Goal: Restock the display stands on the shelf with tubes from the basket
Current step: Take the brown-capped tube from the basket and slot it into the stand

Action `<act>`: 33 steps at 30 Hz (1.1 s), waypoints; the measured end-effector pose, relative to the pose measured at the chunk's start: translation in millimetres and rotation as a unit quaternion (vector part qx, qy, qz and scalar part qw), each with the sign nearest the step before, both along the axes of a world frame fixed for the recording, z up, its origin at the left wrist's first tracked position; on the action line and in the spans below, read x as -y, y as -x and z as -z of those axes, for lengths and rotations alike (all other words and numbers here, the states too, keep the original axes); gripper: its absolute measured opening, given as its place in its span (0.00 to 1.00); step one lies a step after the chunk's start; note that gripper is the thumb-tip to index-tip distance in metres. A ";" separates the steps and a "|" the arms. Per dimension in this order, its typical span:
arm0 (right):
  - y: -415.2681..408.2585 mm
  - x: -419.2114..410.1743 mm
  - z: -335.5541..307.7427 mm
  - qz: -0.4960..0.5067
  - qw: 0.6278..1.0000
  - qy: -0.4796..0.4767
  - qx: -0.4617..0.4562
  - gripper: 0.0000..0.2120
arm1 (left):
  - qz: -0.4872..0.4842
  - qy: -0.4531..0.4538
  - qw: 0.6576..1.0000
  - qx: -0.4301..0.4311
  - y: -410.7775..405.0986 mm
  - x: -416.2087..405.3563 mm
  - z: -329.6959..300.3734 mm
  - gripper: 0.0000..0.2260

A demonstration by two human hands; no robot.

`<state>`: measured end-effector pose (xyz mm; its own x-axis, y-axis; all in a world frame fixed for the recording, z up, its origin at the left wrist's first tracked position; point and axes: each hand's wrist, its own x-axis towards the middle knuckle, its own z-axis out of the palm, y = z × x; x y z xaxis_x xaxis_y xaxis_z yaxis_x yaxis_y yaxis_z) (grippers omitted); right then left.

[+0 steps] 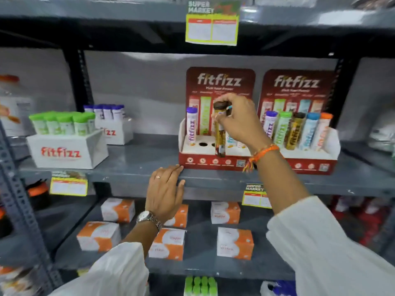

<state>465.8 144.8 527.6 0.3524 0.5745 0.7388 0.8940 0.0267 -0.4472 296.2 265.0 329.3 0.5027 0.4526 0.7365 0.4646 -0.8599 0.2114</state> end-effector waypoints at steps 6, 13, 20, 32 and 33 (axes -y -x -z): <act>-19.7 -36.6 -15.3 0.048 0.997 0.026 0.054 0.17 | -0.014 -0.058 0.998 0.008 -2.5 -10.1 9.0 0.18; -31.5 -51.9 -12.2 0.063 0.994 0.051 0.067 0.18 | -0.019 -0.085 0.996 0.014 -7.0 -16.8 14.5 0.18; -37.9 -47.3 -16.4 0.082 0.989 0.094 0.076 0.12 | -0.030 -0.094 0.995 0.023 -10.3 -21.6 20.8 0.19; -29.1 -41.6 -42.3 0.062 0.953 0.242 0.170 0.15 | -0.033 -0.079 0.996 0.021 -9.8 -18.3 19.9 0.19; -29.2 -41.7 -43.5 0.059 0.951 0.249 0.173 0.15 | -0.034 -0.078 0.996 0.020 -10.1 -17.9 19.8 0.19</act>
<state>495.1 186.5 571.1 0.2226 0.8552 0.4680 0.9733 -0.2222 -0.0569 306.3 282.9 309.5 0.4443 0.3635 0.8188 0.5161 -0.8510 0.0977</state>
